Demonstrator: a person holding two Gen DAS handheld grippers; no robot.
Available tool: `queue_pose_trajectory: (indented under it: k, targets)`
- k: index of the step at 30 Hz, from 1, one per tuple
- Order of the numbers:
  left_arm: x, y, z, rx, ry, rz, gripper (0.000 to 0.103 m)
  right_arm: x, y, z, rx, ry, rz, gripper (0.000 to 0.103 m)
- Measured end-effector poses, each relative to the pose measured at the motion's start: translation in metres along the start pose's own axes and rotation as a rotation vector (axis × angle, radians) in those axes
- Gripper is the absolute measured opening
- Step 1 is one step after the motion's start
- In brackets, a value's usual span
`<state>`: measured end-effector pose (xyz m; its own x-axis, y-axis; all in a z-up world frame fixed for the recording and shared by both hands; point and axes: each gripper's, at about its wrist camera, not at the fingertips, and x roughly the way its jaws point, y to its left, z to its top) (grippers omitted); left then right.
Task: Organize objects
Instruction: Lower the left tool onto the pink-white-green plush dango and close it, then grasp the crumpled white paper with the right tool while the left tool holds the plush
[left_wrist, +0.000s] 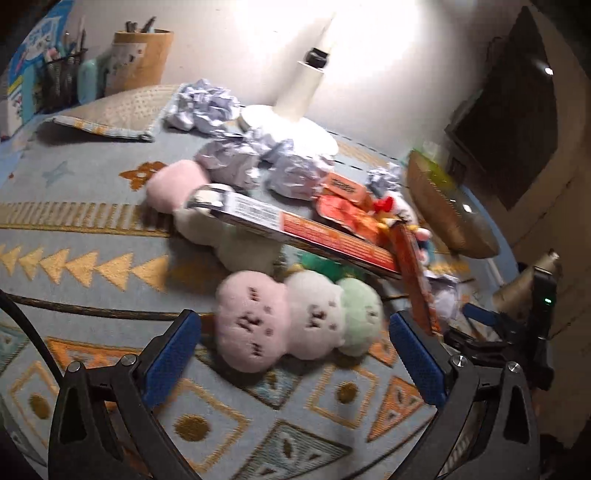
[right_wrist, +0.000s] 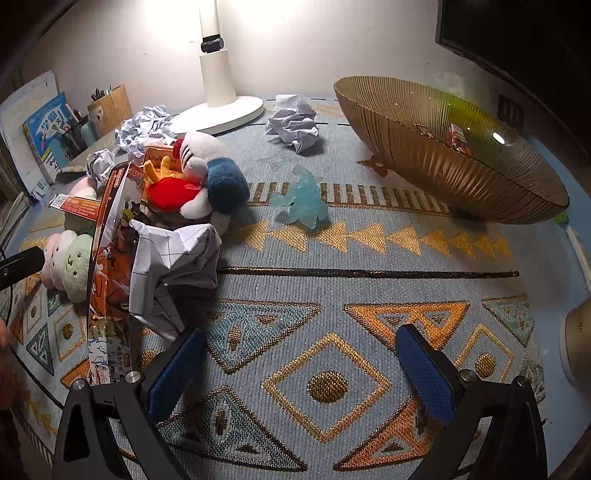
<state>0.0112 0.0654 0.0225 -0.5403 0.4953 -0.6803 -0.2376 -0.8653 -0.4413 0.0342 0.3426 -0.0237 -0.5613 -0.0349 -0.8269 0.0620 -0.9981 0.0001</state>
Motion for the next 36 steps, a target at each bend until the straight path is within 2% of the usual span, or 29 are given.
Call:
queue_pose_trajectory:
  k: [3,4,5,8,10,13,14,15,17,18,19,21,25,27,29,30,32,34,35,36]
  targets:
    - [-0.005,-0.023,-0.015,0.089,0.071,-0.177,0.102,0.0,0.0,0.0,-0.001,0.0,0.0,0.103]
    - [-0.011,-0.03,-0.018,0.126,0.075,-0.202,0.102,0.0,0.0,0.0,-0.001,0.0,0.001,0.103]
    - [-0.017,-0.034,-0.019,0.16,0.059,-0.18,0.102,0.0,0.0,0.0,-0.001,0.0,0.001,0.103]
    - [-0.023,-0.039,-0.011,0.239,-0.024,0.027,0.102,0.0,-0.001,0.0,-0.001,0.0,0.001,0.103]
    - [-0.011,-0.042,-0.001,0.305,-0.01,0.116,0.102,0.0,-0.001,0.0,-0.001,0.0,0.001,0.103]
    - [0.024,-0.057,0.005,0.501,0.074,0.177,0.102,0.0,-0.001,0.0,-0.001,0.0,0.001,0.103]
    - [0.033,-0.06,0.004,0.581,0.105,0.18,0.098,0.0,-0.001,0.0,-0.001,0.001,0.001,0.103]
    - [0.042,-0.063,0.002,0.641,0.139,0.18,0.09,0.0,-0.001,0.0,-0.001,0.001,0.001,0.103]
    - [0.049,-0.064,-0.001,0.688,0.2,0.166,0.084,0.0,-0.001,0.0,-0.001,0.0,0.001,0.103]
    - [0.051,-0.066,-0.001,0.696,0.206,0.16,0.081,0.0,-0.001,0.001,-0.001,0.001,0.001,0.103]
    - [0.052,-0.067,0.0,0.693,0.2,0.15,0.076,0.0,-0.001,0.0,-0.001,0.001,0.001,0.103]
    - [0.052,-0.067,0.003,0.651,0.209,0.121,0.055,-0.001,-0.001,0.0,-0.001,0.001,0.001,0.103]
    - [0.037,-0.067,-0.012,0.615,0.17,0.136,0.052,-0.001,-0.001,0.0,-0.001,0.001,0.0,0.103]
    - [0.023,-0.057,-0.019,0.506,0.118,0.158,0.052,-0.001,-0.001,0.0,-0.001,0.001,0.001,0.103]
    - [0.008,-0.039,-0.027,0.353,0.048,0.223,0.052,-0.002,-0.001,0.0,0.001,0.0,0.002,0.103]
    - [-0.001,-0.034,-0.03,0.31,0.016,0.256,0.052,-0.002,-0.001,0.0,0.002,-0.001,0.002,0.103]
    - [-0.024,-0.025,-0.029,0.216,-0.078,0.248,0.052,-0.003,0.0,-0.001,0.0,0.001,-0.001,0.103]
    - [-0.033,-0.018,-0.027,0.144,-0.126,0.262,0.052,-0.003,0.001,-0.001,0.004,-0.003,-0.003,0.102]
    - [-0.032,-0.016,-0.027,0.129,-0.152,0.297,0.052,-0.007,-0.001,-0.002,0.021,-0.026,-0.031,0.102]
    - [-0.027,-0.014,-0.03,0.122,-0.163,0.35,0.052,-0.018,-0.002,-0.004,0.046,-0.085,-0.096,0.102]
